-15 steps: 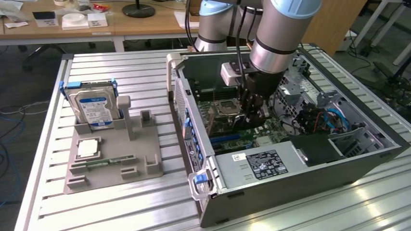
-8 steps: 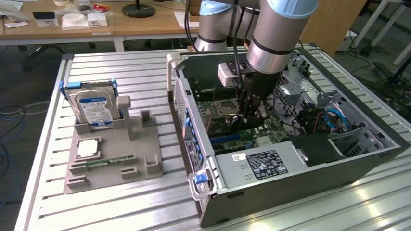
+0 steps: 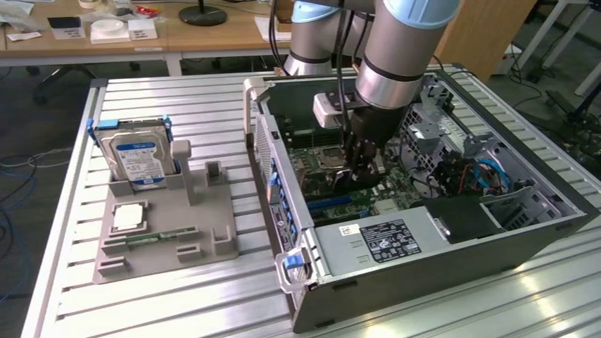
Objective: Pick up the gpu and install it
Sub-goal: 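Insert the gpu into the slot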
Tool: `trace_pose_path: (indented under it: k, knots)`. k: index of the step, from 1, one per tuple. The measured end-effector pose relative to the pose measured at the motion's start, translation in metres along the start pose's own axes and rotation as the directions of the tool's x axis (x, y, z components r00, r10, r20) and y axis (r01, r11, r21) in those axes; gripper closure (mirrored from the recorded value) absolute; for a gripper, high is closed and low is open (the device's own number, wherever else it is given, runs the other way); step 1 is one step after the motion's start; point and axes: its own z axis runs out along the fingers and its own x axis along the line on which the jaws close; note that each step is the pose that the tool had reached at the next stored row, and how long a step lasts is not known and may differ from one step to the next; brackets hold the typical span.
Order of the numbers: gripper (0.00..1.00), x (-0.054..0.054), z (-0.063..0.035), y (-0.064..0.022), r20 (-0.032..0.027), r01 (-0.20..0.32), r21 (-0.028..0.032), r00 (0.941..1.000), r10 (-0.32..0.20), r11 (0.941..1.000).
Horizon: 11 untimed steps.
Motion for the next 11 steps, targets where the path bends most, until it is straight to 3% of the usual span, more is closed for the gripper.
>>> trace_pose_path:
  k: [11]
  knots:
    - [0.73,0.0,0.0021,0.0038,-0.0003,0.0,0.0,1.0,0.0,1.0]
